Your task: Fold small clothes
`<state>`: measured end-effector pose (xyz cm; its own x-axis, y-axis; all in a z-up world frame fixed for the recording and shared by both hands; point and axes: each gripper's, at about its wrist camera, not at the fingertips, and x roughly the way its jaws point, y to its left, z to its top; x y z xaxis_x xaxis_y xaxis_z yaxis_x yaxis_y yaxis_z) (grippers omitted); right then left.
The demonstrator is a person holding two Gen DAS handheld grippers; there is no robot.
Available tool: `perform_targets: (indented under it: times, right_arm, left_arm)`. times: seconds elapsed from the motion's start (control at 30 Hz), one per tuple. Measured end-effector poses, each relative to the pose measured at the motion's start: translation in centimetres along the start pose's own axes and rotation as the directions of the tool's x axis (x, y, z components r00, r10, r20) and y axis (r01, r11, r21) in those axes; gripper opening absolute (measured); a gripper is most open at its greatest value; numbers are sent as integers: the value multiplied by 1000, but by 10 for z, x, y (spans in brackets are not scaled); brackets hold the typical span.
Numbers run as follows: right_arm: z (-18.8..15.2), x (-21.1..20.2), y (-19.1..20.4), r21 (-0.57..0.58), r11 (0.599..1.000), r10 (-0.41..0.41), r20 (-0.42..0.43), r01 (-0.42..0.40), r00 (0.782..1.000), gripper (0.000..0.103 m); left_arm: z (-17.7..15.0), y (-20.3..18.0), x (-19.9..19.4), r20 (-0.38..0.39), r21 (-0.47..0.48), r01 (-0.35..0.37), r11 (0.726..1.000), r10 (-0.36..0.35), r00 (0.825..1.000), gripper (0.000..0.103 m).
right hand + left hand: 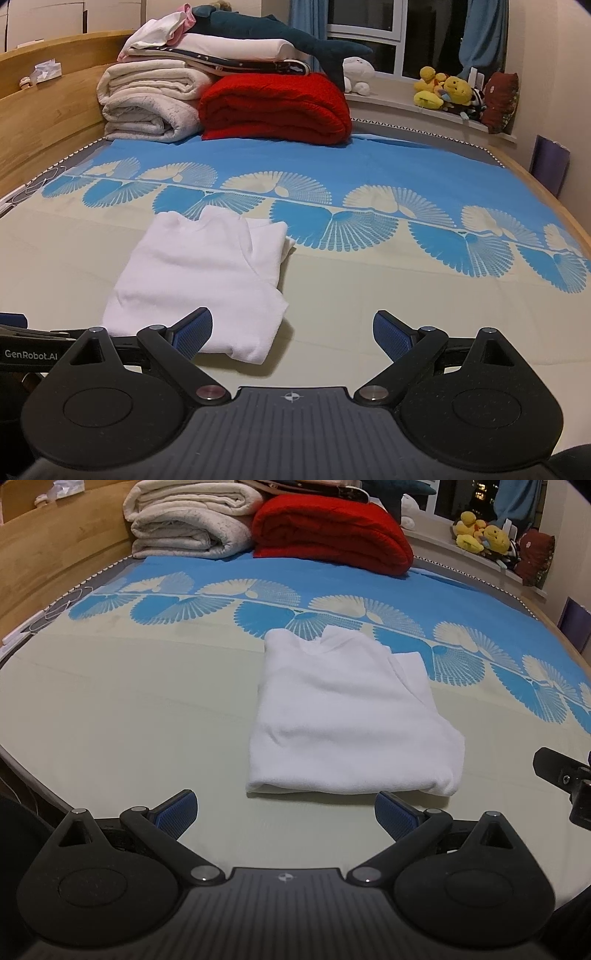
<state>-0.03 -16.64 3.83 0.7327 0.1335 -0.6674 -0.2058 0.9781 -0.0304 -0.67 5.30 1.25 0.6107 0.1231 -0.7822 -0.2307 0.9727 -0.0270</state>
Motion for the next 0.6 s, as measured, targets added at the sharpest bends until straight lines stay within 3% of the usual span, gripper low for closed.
perform_targets:
  times: [0.6]
  right_arm:
    - [-1,1,3,-18,1000,9,-10,-9,1000,95]
  left_arm:
    - [-1,3,6,-38,-35,13,999,-15,999,102]
